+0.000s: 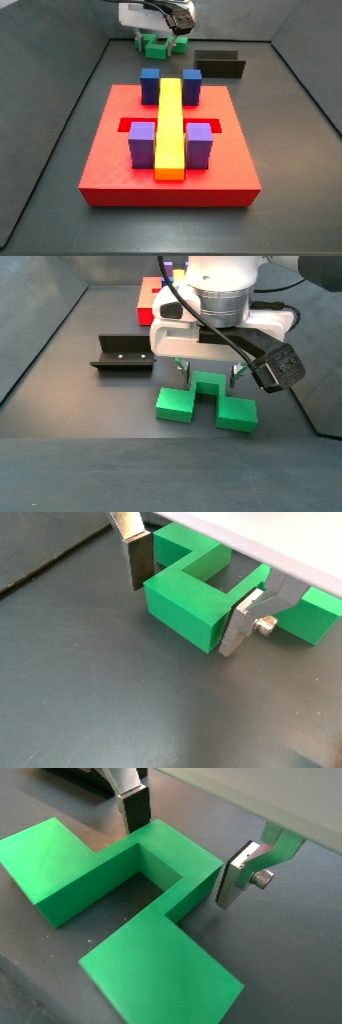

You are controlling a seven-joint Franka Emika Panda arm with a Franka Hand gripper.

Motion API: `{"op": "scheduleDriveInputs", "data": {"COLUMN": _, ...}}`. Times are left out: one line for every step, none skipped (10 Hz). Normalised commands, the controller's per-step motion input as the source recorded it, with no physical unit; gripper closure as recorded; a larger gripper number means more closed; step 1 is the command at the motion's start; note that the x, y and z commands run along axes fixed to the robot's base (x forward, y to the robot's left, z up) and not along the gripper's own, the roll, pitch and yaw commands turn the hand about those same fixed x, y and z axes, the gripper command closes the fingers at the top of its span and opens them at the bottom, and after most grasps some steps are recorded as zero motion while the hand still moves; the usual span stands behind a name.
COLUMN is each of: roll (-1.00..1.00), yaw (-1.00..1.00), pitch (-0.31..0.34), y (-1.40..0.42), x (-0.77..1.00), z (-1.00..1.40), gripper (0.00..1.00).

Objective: Pick up the green object. Move up. Place the green object on the fixture. Regrasp the green object. Move to above the board. Insert the green object.
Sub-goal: Pick up the green object.

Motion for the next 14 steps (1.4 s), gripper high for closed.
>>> {"op": "scheduleDriveInputs", "data": {"roll": 0.0, "yaw": -0.01, "pitch": 0.0, "y": 0.13, "x": 0.0, "z": 0.0, "gripper": 0.0}}
{"op": "scheduleDriveInputs", "data": {"roll": 0.05, "yaw": 0.0, "pitch": 0.0, "y": 0.0, "x": -0.05, "z": -0.03, "gripper": 0.0}}
{"op": "scheduleDriveInputs", "data": {"roll": 0.09, "yaw": 0.0, "pitch": 0.0, "y": 0.0, "x": -0.05, "z": -0.2, "gripper": 0.0}}
{"op": "scheduleDriveInputs", "data": {"roll": 0.08, "yaw": 0.0, "pitch": 0.0, "y": 0.0, "x": -0.04, "z": -0.19, "gripper": 0.0}}
{"op": "scheduleDriveInputs", "data": {"roll": 0.02, "yaw": 0.0, "pitch": -0.019, "y": -0.02, "x": -0.03, "z": 0.0, "gripper": 0.0}}
{"op": "scheduleDriveInputs", "data": {"roll": 0.0, "yaw": 0.0, "pitch": 0.0, "y": 0.0, "x": 0.0, "z": 0.0, "gripper": 0.0}}
{"op": "scheduleDriveInputs", "data": {"roll": 0.0, "yaw": 0.0, "pitch": 0.0, "y": 0.0, "x": 0.0, "z": 0.0, "gripper": 1.0}}
{"op": "scheduleDriveInputs", "data": {"roll": 0.0, "yaw": 0.0, "pitch": 0.0, "y": 0.0, "x": 0.0, "z": 0.0, "gripper": 1.0}}
{"op": "scheduleDriveInputs", "data": {"roll": 0.0, "yaw": 0.0, "pitch": 0.0, "y": 0.0, "x": 0.0, "z": 0.0, "gripper": 1.0}}
{"op": "scheduleDriveInputs", "data": {"roll": 0.0, "yaw": 0.0, "pitch": 0.0, "y": 0.0, "x": 0.0, "z": 0.0, "gripper": 1.0}}
{"op": "scheduleDriveInputs", "data": {"roll": 0.0, "yaw": 0.0, "pitch": 0.0, "y": 0.0, "x": 0.0, "z": 0.0, "gripper": 1.0}}
{"op": "scheduleDriveInputs", "data": {"roll": 0.0, "yaw": 0.0, "pitch": 0.0, "y": 0.0, "x": 0.0, "z": 0.0, "gripper": 1.0}}
{"op": "scheduleDriveInputs", "data": {"roll": 0.0, "yaw": 0.0, "pitch": 0.0, "y": 0.0, "x": 0.0, "z": 0.0, "gripper": 1.0}}
{"op": "scheduleDriveInputs", "data": {"roll": 0.0, "yaw": 0.0, "pitch": 0.0, "y": 0.0, "x": 0.0, "z": 0.0, "gripper": 1.0}}
